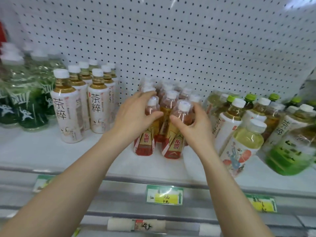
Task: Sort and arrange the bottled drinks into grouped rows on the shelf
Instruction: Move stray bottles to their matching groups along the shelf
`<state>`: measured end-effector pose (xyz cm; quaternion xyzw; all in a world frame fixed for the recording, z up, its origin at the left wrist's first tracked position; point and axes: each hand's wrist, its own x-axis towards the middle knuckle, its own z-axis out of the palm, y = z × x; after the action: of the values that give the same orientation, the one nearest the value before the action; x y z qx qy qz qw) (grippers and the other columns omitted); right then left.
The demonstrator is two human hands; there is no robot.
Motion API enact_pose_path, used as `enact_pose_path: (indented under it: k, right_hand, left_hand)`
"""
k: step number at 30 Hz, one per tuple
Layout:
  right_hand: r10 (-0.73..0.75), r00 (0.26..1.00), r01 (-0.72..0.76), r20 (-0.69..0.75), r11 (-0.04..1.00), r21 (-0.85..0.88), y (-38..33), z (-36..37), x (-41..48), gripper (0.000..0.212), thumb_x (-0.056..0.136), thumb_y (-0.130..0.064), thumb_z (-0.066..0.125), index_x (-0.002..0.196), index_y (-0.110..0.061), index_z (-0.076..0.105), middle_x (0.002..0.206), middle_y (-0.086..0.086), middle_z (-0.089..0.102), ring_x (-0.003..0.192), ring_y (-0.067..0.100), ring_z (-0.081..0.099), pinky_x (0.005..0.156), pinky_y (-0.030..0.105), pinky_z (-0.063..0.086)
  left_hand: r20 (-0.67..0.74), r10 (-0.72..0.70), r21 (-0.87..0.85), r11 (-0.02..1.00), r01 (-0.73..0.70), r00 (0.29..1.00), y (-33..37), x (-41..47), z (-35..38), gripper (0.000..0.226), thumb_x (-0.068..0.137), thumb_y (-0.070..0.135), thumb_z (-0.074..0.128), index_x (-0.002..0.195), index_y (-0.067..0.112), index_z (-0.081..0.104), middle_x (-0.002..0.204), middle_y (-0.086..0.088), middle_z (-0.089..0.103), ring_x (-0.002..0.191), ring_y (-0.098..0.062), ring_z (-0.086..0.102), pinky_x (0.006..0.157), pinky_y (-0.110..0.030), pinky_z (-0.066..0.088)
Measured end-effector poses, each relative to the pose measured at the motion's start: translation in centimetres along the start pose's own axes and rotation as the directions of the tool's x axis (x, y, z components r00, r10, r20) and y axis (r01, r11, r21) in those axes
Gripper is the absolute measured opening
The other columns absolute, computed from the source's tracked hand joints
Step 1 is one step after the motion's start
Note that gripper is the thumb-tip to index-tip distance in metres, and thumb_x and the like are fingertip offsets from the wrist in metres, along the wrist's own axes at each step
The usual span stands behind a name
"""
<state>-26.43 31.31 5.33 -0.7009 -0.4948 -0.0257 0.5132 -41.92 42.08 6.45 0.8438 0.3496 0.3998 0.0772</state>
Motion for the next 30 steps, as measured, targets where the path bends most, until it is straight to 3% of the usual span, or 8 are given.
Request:
enact_pose_path:
  k: [8,13,17,21,23,25,27,30]
  right_hand:
    - [-0.04,0.999,0.041,0.006,0.997,-0.07,-0.6,2.6,1.1,0.06,0.08,-0.049,0.071,0.129,-0.02,0.053,0.125,-0.003,0.06,0.116,0.018,0.054,0.094,0.043,0.047]
    - [-0.033,0.998,0.036,0.044,0.997,-0.072,-0.2,2.6,0.7,0.06,0.085,-0.052,0.067,0.133,-0.023,0.046,0.128,-0.005,0.055,0.116,0.013,0.053,0.092,0.035,0.048]
    - [0.017,0.991,-0.014,0.134,1.0,-0.023,-0.4,2.3,0.1,0.066,0.087,-0.055,0.063,0.14,-0.027,0.036,0.133,-0.007,0.056,0.118,0.013,0.056,0.095,0.042,0.051]
    - [0.025,0.989,-0.007,0.148,0.992,-0.123,-0.4,0.4,-1.0,0.069,0.089,-0.055,0.062,0.146,-0.026,0.036,0.137,-0.005,0.058,0.121,0.014,0.057,0.098,0.041,0.05]
    - [-0.037,0.998,0.042,0.047,0.993,-0.11,-0.1,-1.3,-2.8,0.061,0.091,-0.047,0.063,0.144,-0.026,0.041,0.129,-0.007,0.062,0.115,0.01,0.059,0.095,0.038,0.052]
    - [-0.118,0.984,0.115,-0.131,0.993,-0.025,0.5,-3.4,-5.3,0.045,0.093,-0.035,0.065,0.135,-0.029,0.05,0.116,-0.015,0.064,0.109,0.006,0.062,0.092,0.033,0.053]
    - [-0.157,0.915,0.173,-0.371,0.985,0.01,1.6,-6.3,-7.6,0.032,0.094,-0.022,0.065,0.124,-0.028,0.058,0.107,-0.016,0.066,0.102,0.01,0.065,0.085,0.028,0.054]
    - [-0.104,0.755,0.139,-0.647,0.99,0.002,4.8,-11.4,-9.0,0.024,0.095,-0.011,0.063,0.115,-0.024,0.06,0.102,-0.015,0.065,0.095,0.013,0.066,0.08,0.026,0.054]
  left_hand:
    - [-0.001,-0.019,-0.001,1.0,0.019,1.0,-0.7,0.4,-0.1,0.07,0.082,0.055,0.067,0.143,0.028,0.047,0.136,0.001,0.057,0.118,-0.021,0.057,0.096,-0.04,0.046]
    - [-0.007,-0.003,-0.025,1.0,0.003,1.0,-1.1,0.0,-0.1,0.069,0.081,0.055,0.068,0.142,0.03,0.047,0.137,0.0,0.055,0.12,-0.023,0.055,0.096,-0.043,0.046]
    - [-0.007,-0.012,-0.038,0.999,0.012,1.0,-1.0,-0.3,-0.1,0.066,0.082,0.052,0.069,0.141,0.031,0.047,0.137,-0.002,0.056,0.12,-0.025,0.054,0.094,-0.04,0.043]
    - [-0.015,-0.008,-0.091,0.996,0.006,1.0,-1.1,-0.8,0.0,0.064,0.081,0.049,0.072,0.138,0.032,0.049,0.13,-0.004,0.059,0.111,-0.027,0.058,0.086,-0.038,0.044]
    - [-0.035,-0.016,-0.107,0.994,0.012,0.999,-1.0,-1.2,0.2,0.065,0.081,0.042,0.075,0.139,0.03,0.047,0.129,-0.007,0.058,0.112,-0.03,0.056,0.088,-0.041,0.045]
    - [-0.112,-0.014,-0.056,0.998,0.007,0.994,-0.6,-2.3,0.7,0.067,0.08,0.029,0.077,0.14,0.025,0.047,0.139,-0.011,0.05,0.124,-0.035,0.048,0.098,-0.048,0.041]
    - [-0.261,0.058,-0.021,0.998,-0.065,0.964,0.6,-4.0,1.3,0.063,0.078,0.013,0.078,0.135,0.019,0.052,0.144,-0.014,0.043,0.132,-0.038,0.039,0.108,-0.049,0.034]
    - [-0.294,0.139,-0.191,0.961,-0.2,0.946,3.5,-6.3,2.8,0.056,0.079,0.006,0.076,0.13,0.016,0.057,0.137,-0.009,0.049,0.129,-0.022,0.043,0.11,-0.021,0.028]
